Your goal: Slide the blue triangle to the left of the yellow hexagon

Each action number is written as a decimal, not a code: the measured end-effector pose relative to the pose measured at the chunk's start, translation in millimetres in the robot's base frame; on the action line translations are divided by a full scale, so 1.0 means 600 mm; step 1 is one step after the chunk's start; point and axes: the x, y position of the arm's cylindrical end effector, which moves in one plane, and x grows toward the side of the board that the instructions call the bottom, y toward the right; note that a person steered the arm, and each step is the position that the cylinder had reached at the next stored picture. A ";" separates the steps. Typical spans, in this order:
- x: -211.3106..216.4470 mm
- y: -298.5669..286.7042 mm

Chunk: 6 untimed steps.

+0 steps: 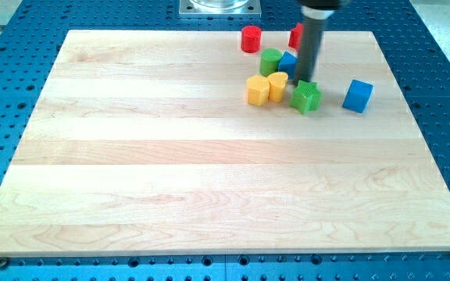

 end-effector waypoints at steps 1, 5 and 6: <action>-0.039 -0.011; -0.022 -0.219; -0.063 -0.143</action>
